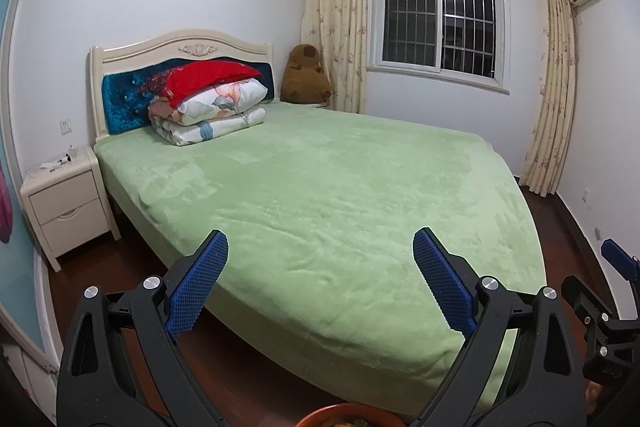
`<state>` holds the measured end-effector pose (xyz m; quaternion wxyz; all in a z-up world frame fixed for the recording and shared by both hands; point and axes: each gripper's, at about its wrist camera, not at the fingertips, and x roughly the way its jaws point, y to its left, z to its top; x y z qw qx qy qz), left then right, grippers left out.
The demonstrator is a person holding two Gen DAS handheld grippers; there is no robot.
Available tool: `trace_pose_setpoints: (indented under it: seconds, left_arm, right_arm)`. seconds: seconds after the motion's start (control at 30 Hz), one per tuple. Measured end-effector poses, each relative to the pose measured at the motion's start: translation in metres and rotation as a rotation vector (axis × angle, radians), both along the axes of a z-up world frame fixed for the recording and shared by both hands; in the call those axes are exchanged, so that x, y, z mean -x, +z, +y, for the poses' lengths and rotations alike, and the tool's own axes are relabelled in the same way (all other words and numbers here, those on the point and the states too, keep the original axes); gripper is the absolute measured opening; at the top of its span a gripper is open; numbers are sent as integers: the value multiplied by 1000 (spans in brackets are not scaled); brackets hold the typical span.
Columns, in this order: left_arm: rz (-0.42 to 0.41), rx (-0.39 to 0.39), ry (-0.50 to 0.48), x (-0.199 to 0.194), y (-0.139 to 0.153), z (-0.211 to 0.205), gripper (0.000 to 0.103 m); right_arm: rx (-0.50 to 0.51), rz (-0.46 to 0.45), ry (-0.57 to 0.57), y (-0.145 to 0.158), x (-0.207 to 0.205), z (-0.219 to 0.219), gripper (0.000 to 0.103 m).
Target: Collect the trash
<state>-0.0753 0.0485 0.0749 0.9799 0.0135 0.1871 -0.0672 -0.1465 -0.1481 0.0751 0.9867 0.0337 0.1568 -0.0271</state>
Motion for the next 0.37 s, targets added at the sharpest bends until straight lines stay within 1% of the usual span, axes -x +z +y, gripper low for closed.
trace_pose_setpoints:
  seconds: [0.37]
  left_arm:
    - [1,-6,7,1,-1,-1,91]
  right_arm:
    - [-1,3,-2,-1,0,-1,97]
